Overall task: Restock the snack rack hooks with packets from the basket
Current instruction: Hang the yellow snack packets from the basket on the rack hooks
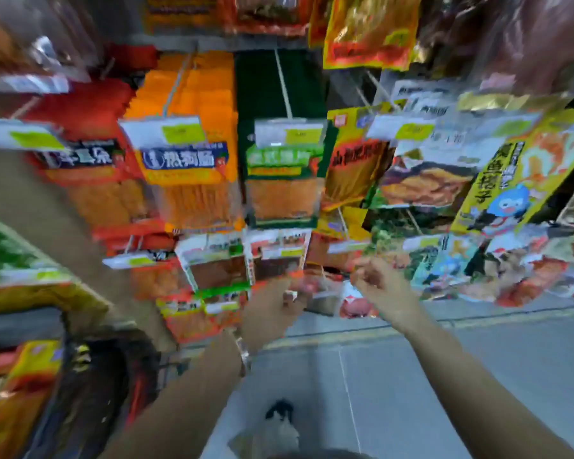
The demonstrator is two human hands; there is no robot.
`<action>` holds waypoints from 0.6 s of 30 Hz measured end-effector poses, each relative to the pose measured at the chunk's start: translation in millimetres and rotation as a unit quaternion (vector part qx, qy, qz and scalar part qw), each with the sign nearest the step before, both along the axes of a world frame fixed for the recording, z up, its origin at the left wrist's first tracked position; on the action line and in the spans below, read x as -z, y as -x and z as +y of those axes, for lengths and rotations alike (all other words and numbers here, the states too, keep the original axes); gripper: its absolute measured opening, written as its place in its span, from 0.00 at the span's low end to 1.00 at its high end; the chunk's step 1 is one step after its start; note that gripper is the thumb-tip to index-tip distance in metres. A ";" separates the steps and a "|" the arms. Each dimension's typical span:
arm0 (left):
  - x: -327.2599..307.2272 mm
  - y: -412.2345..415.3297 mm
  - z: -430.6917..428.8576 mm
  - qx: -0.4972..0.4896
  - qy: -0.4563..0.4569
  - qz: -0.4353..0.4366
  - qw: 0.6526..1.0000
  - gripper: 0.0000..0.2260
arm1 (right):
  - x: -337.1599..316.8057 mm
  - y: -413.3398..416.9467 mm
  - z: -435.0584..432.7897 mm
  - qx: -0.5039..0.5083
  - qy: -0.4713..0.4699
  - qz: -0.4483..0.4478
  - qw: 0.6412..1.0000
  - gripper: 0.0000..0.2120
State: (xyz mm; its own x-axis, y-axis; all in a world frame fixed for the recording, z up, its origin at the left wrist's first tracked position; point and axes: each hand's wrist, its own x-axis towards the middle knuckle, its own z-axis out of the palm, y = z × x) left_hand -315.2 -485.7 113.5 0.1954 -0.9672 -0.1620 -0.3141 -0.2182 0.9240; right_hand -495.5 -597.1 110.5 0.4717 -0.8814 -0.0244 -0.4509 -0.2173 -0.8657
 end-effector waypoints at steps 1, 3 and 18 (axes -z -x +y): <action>24.0 4.4 33.8 -0.020 -0.047 -0.021 0.998 0.08 | 23.9 5.4 16.7 -0.023 -0.043 0.035 0.998 0.08; 68.4 18.4 105.2 -0.024 -0.163 -0.075 0.984 0.09 | 68.3 17.1 52.1 -0.061 -0.111 0.127 0.984 0.08; 157.9 51.6 427.7 -0.420 -0.416 0.157 0.791 0.08 | 165.6 -4.1 260.1 -0.337 -0.288 0.464 0.767 0.14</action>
State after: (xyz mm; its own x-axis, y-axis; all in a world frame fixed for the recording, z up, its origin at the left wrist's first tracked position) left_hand -366.8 -58.1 -44.4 0.5365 -0.0509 -0.8424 0.4802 -0.8024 0.3543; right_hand -491.3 -337.1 -55.1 0.3594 -0.1611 -0.9192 -0.8843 -0.3733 -0.2803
